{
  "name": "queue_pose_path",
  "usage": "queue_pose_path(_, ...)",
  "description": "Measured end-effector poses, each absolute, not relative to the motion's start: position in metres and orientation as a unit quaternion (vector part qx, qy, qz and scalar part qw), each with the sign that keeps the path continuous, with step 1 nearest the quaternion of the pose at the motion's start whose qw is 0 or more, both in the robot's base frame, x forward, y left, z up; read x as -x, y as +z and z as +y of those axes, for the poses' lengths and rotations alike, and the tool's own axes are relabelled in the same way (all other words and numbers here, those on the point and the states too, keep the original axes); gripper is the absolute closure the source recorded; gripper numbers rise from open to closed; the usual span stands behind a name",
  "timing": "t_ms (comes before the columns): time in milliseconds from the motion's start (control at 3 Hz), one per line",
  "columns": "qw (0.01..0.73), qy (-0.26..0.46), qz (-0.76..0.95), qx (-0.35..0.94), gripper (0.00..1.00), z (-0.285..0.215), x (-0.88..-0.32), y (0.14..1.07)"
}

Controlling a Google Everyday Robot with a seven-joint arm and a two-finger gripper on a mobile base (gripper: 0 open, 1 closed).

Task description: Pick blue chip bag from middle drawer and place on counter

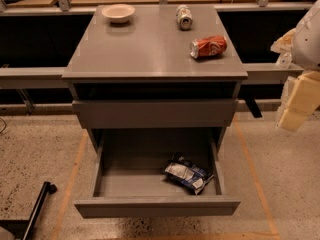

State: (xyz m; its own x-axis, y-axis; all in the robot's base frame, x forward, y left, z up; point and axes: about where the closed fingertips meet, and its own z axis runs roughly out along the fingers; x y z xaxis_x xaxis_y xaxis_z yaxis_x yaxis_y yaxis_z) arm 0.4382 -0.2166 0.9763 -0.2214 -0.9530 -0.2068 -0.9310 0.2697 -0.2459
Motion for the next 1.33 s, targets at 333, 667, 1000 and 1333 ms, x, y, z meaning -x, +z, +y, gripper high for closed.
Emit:
queue_pose_path(333, 0.159, -0.035, 0.781, 0.603, 0.0, -0.217, -0.438, 0.976)
queue_pose_path(667, 0.17, -0.027, 0.778, 0.604, 0.0, -0.214, -0.442, 0.962)
queue_pose_path(1000, 0.194, -0.012, 0.772, 0.605, 0.0, -0.212, -0.451, 0.934)
queue_pose_path(1333, 0.224, -0.01, 0.772, 0.595, 0.0, -0.205, -0.469, 0.901)
